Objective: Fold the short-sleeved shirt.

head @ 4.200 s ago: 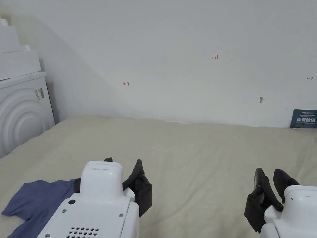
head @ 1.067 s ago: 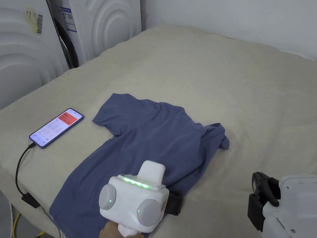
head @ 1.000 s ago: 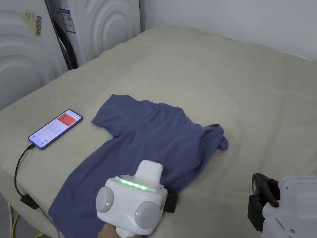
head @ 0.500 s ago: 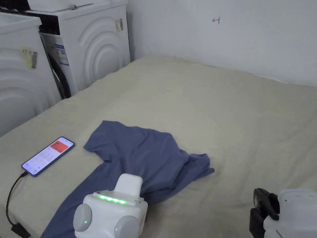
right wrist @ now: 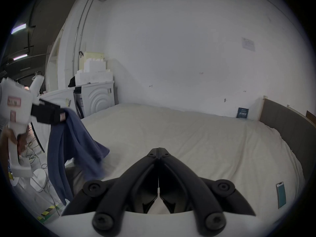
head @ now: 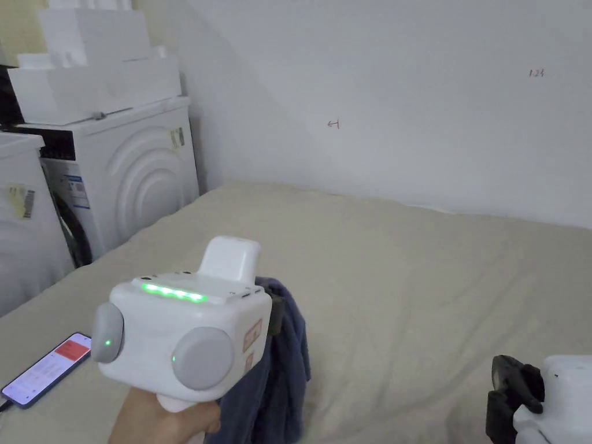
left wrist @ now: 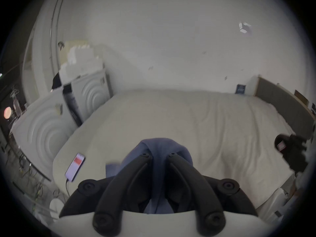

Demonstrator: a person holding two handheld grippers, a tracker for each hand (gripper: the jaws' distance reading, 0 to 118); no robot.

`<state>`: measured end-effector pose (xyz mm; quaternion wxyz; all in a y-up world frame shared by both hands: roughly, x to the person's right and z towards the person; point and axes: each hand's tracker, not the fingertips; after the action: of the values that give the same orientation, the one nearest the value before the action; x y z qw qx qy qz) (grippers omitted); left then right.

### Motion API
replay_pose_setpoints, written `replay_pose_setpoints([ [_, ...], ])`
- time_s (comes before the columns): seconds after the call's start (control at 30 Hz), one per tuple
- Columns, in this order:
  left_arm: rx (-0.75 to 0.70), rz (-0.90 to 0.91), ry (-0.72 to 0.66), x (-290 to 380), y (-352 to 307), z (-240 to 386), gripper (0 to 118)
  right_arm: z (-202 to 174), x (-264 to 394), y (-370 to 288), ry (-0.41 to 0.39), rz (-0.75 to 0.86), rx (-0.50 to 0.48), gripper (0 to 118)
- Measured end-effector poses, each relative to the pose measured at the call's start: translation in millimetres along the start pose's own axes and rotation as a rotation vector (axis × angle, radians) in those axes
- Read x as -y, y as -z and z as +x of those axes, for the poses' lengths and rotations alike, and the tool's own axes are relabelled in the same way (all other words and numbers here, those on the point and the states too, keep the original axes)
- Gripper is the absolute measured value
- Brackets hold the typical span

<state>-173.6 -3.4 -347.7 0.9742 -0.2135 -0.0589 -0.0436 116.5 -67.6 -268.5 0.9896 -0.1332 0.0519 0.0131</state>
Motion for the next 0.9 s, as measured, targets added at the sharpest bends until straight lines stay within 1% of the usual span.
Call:
replay_pose_setpoints([
  [0.17,0.116,0.084,0.084,-44,-10,59,10,37,-8,-37,0.023,0.055,0.082,3],
  [0.33,0.302,0.155,0.157,-75,-9,132,10,81,-7,-69,0.059,0.071,0.198,3],
  [0.5,0.467,0.165,0.227,-89,8,210,10,122,0,-92,0.091,0.068,0.315,3],
  [0.53,0.516,0.144,0.219,-88,14,225,10,130,2,-96,0.098,0.065,0.343,3],
  [0.6,0.598,0.117,0.22,-79,28,251,10,142,7,-101,0.117,0.058,0.368,3],
  [0.67,0.619,0.051,0.22,-63,44,278,10,154,14,-104,0.135,0.043,0.394,3],
  [0.77,0.655,-0.048,0.231,-29,74,309,10,165,24,-104,0.141,0.015,0.424,3],
  [0.87,0.715,-0.208,0.206,19,109,333,10,174,38,-99,0.161,-0.021,0.438,3],
  [0.9,0.711,-0.245,0.203,35,118,339,10,177,42,-97,0.169,-0.035,0.439,3],
])
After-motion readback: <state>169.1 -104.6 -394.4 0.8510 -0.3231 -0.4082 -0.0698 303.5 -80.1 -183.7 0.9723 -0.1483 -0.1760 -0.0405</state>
